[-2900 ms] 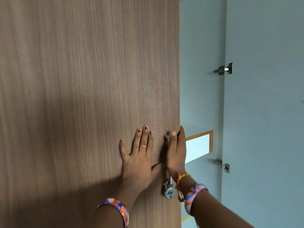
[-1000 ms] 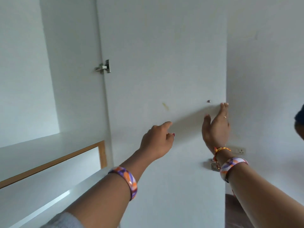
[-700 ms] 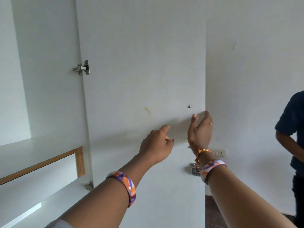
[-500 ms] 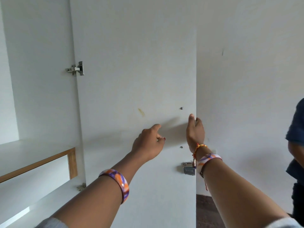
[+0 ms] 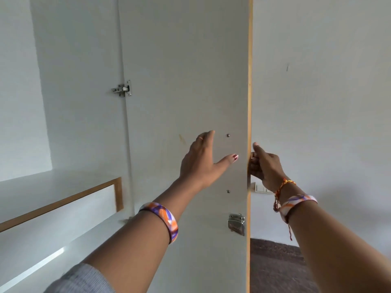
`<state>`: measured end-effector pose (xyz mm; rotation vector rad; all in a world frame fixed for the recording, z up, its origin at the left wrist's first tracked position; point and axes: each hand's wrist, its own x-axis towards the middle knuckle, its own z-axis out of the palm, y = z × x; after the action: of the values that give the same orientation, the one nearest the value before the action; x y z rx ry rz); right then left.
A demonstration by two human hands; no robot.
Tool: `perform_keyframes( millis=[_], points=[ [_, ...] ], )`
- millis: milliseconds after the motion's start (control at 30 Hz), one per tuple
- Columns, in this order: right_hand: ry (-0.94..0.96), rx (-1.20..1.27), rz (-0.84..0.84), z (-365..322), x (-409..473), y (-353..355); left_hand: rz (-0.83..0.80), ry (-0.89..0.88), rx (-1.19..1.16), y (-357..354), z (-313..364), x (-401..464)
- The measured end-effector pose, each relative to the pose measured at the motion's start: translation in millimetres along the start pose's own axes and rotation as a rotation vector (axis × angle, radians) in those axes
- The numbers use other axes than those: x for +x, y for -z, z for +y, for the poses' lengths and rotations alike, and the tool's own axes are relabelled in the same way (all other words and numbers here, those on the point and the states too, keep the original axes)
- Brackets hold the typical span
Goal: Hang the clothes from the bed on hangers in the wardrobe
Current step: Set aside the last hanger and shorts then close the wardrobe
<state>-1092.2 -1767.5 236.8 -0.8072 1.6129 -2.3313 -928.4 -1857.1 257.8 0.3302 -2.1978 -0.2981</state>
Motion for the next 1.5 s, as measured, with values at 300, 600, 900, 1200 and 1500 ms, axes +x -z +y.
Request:
perform_keyframes(
  millis=[300,600,900,1200,1500],
  points=[
    [-0.103,-0.106,-0.52,-10,-133,-101,0.313,-0.143,0.325,114,-4,-88],
    [0.352,-0.534,-0.698,6,-205,-245,0.369,0.51,0.7,246,-64,-141],
    [0.194,-0.421,-0.819,20,-232,-346,0.356,0.77,1.007,318,-135,-146],
    [0.099,-0.496,-1.035,12,-223,-387,0.484,0.776,1.024,328,-173,-155],
    [0.212,-0.529,-1.046,28,-214,-425,0.517,0.769,1.069,336,-200,-154]
  ],
)
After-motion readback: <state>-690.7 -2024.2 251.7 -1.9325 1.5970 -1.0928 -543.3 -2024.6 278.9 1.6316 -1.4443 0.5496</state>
